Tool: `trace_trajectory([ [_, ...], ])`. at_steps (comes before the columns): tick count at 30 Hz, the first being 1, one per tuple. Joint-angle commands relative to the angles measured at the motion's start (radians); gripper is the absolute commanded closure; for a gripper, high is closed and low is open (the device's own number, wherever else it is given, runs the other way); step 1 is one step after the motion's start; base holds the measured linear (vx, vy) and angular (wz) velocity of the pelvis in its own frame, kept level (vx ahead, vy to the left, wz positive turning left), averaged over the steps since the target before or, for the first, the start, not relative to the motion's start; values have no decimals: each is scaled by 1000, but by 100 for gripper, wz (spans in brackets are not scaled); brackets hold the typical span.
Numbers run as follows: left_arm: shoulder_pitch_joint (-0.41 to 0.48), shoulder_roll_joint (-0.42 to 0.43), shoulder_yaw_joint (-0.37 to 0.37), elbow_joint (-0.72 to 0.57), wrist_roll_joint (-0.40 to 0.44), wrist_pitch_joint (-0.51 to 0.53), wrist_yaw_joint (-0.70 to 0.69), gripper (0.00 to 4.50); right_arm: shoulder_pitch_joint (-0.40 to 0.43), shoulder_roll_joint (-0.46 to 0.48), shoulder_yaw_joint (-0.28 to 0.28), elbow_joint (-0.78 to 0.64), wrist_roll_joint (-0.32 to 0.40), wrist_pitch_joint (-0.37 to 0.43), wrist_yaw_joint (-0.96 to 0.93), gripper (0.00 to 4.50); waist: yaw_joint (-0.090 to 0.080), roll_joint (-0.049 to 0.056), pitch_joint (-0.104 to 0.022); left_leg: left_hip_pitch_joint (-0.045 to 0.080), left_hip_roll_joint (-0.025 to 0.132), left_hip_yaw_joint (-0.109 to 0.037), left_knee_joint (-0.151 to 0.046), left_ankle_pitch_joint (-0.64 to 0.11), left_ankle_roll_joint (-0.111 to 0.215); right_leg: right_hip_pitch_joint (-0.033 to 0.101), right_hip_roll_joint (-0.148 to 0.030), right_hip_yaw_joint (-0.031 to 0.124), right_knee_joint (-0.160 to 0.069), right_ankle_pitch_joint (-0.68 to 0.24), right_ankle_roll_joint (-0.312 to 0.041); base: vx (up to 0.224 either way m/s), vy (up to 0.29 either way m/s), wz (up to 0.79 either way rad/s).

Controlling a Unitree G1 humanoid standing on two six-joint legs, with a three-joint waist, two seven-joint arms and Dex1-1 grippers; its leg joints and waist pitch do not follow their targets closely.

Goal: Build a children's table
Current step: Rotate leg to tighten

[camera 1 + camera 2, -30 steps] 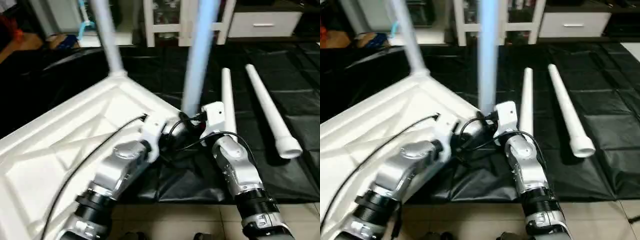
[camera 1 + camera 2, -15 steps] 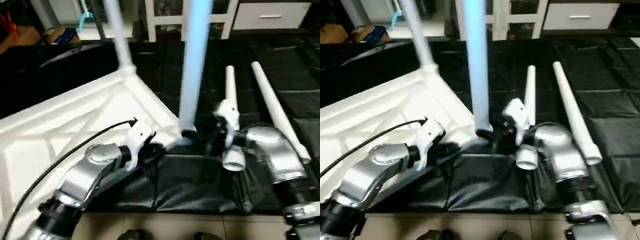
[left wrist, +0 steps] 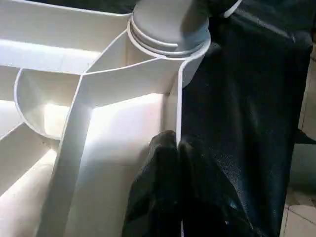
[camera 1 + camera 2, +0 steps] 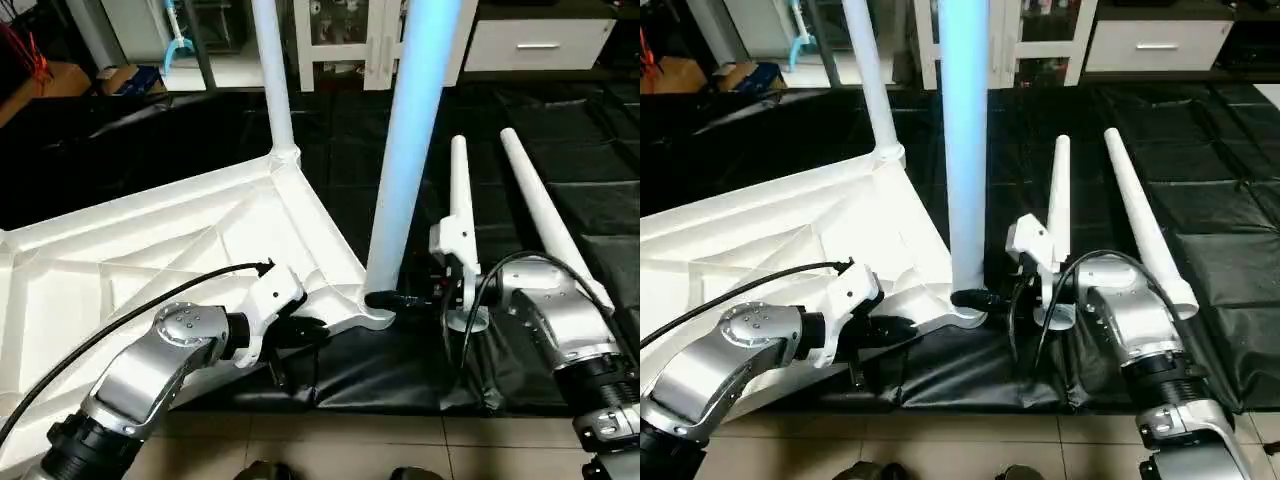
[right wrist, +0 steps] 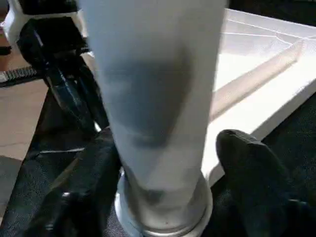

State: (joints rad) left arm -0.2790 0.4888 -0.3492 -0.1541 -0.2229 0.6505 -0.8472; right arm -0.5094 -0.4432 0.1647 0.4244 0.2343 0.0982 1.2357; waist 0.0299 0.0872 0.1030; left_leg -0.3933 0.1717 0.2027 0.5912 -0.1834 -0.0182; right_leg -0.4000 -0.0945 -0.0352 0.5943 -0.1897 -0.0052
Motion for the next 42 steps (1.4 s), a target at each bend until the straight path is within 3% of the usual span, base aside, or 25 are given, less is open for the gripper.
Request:
trace_trajectory([
  [1, 35, 10, -75, 20, -1, 47, -43, 450, -3, 7, 4, 35, -25, -25, -15, 162, -5, -15, -57, 29, 54, -26, -81, -242, 52, 27, -45, 30, -69, -226, -247, 0, 0, 0],
  [4, 33, 9, -76, 20, 1, 48, -45, 450, 3, 10, 4, 42, -27, -32, -12, 198, -4, -15, -59, 26, 54, -26, -78, -209, 74, 30, -44, 29, -64, -181, -259, 0, 0, 0],
  [7, 32, 8, -77, 21, 2, 49, -44, 450, 5, 13, -1, 43, -23, -29, -13, 219, -4, -14, -57, 27, 55, -26, -79, -215, 80, 29, -44, 29, -66, -197, -261, 0, 0, 0],
  [12, 31, 7, -77, 24, 4, 49, -41, 450, 10, 16, -6, 52, -12, -31, -17, 249, -4, -13, -54, 29, 56, -28, -83, -255, 61, 27, -45, 30, -71, -251, -248, 0, 0, 0],
  [17, 28, -6, -67, 35, 10, 49, -20, 450, 22, 39, -28, 72, -6, -32, -54, 257, -6, -12, -51, 28, 56, -28, -86, -271, 54, 24, -44, 30, -73, -263, -243, 0, 0, 0],
  [20, 17, -31, -50, 59, 21, 47, 19, 450, 21, 58, -38, 87, -18, -27, -114, 257, -8, -13, -45, 29, 55, -29, -90, -311, 39, 21, -44, 30, -79, -318, -230, 0, 0, 0],
  [22, -1, -62, -29, 92, 36, 42, 68, 450, 21, 82, -41, 105, -42, -21, -195, 257, -13, -13, -38, 31, 53, -33, -96, -377, 1, 16, -46, 31, -89, -429, -192, 0, 0, 0],
  [24, -23, -98, -9, 128, 48, 41, 120, 450, 21, 108, -42, 126, -75, -21, -288, 257, -15, -15, -37, 33, 51, -37, -98, -406, -21, 11, -47, 31, -92, -469, -170, 0, 0, 0],
  [26, -59, -165, 25, 185, 64, 42, 212, 450, 15, 165, -50, 155, -120, -18, -449, 258, -24, -16, -32, 33, 50, -40, -100, -452, -36, 7, -49, 30, -98, -527, -148, 0, 0, 0],
  [27, -69, -185, 35, 202, 67, 42, 237, 450, 13, 182, -52, 159, -131, -17, -491, 258, -31, -14, -29, 39, 48, -42, -101, -492, -49, -1, -48, 28, -106, -584, -125, -51, 7, -5],
  [29, -95, -236, 62, 251, 81, 29, 313, 450, 7, 226, -60, 166, -171, -15, -630, 259, -37, -17, -29, 41, 46, -50, -103, -521, -59, 0, -50, 23, -113, -621, -97, -54, 12, -6],
  [32, -140, -313, 102, 339, 107, -19, 427, 450, -2, 301, -60, 177, -248, -11, -868, 259, -45, -10, -34, 36, 45, -57, -115, -535, -70, 5, -46, 15, -115, -583, -75, 0, 0, 0],
  [33, -155, -336, 109, 367, 114, -35, 457, 450, -4, 331, -61, 179, -264, -11, -933, 259, -47, -15, -33, 39, 43, -56, -116, -547, -68, -1, -45, 15, -122, -579, -73, 0, 0, 0],
  [36, -180, -374, 116, 409, 135, -72, 512, 450, -3, 389, -50, 169, -286, -34, -1020, 261, -48, -15, -32, 48, 41, -52, -119, -561, -57, -7, -44, 15, -133, -569, -70, 0, 0, 0],
  [38, -186, -382, 118, 416, 142, -73, 514, 450, -10, 420, -59, 173, -273, -68, -1036, 261, -48, -14, -35, 53, 41, -50, -121, -566, -46, -7, -44, 14, -138, -542, -68, 0, 0, 0],
  [39, -187, -383, 116, 419, 148, -75, 517, 450, -15, 438, -64, 178, -252, -93, -1018, 261, -48, -14, -35, 44, 43, -51, -126, -548, -39, 1, -45, 13, -135, -511, -73, 0, 0, 0],
  [42, -183, -379, 114, 420, 155, -78, 518, 450, -13, 464, -77, 164, -192, -113, -951, 261, -46, -14, -35, 40, 45, -48, -127, -523, -29, 1, -48, 19, -130, -467, -88, 0, 0, 0],
])
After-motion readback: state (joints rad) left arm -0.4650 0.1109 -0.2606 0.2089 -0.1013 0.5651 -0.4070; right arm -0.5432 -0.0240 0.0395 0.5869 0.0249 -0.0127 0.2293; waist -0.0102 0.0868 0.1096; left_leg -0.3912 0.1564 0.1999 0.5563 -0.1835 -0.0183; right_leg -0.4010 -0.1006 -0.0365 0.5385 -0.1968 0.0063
